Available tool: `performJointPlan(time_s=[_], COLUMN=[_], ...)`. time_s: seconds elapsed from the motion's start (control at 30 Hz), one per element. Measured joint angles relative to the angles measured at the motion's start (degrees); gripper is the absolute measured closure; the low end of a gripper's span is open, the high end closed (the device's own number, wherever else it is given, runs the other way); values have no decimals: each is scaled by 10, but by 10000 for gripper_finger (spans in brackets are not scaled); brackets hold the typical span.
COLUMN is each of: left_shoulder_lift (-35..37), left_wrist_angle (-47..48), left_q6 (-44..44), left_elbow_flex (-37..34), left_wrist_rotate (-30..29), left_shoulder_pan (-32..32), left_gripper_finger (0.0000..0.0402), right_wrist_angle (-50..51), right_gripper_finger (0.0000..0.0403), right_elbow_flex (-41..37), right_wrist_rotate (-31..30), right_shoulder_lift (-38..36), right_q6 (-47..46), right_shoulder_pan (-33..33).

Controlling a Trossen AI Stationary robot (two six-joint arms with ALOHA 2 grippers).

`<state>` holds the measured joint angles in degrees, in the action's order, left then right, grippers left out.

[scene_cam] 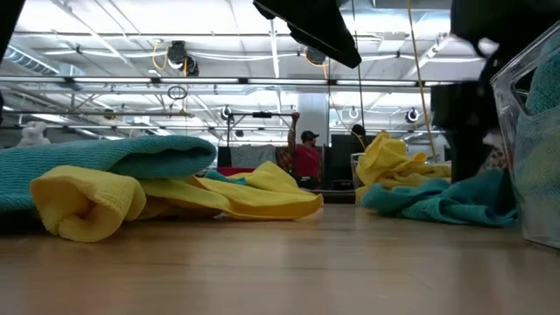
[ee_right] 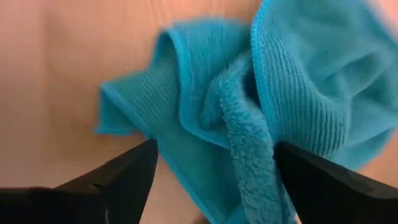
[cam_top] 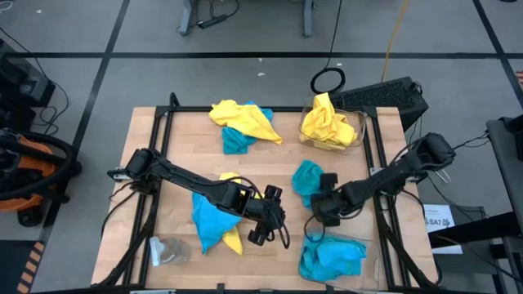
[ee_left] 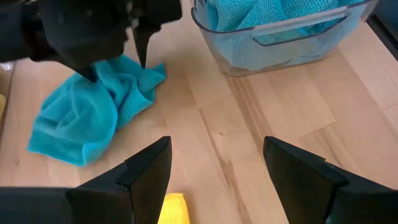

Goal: Sort microfiber towel by color & place in baskets
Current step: Put the blue microfiber cloth into the bottom transparent bin

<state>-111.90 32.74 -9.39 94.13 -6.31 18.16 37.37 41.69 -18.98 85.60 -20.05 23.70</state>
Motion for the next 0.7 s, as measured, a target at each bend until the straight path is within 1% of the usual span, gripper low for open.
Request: performJointPlan(time_s=[0.17, 0.27, 0.33, 0.4, 0.6, 0.63, 0.7], left_shoulder_lift=[0, 0, 0, 0, 0, 0, 0], left_wrist_angle=[4, 4, 6, 6, 7, 7, 8], left_q6=[0, 0, 0, 0, 0, 0, 0], left_elbow_flex=[0, 0, 0, 0, 0, 0, 0], left_wrist_rotate=[0, 0, 0, 0, 0, 0, 0], left_shoulder_pan=[0, 0, 0, 0, 0, 0, 0], left_gripper_finger=[141, 141, 141, 141, 141, 141, 141], right_wrist_angle=[-76, -107, -114, -121, -131, -131, -127], right_gripper_finger=[101, 128, 160, 203, 368, 384, 390], right_elbow_flex=[-58, -77, -78, -79, -80, -80, -78], right_wrist_rotate=[52, 75, 82, 87, 84, 81, 71], right_shoulder_lift=[-6, -8, -8, -7, -4, -5, -8], right_q6=[0, 1, 2, 3, 6, 9, 11], right_shoulder_pan=[-37, -51, -53, -52, -51, -49, -42])
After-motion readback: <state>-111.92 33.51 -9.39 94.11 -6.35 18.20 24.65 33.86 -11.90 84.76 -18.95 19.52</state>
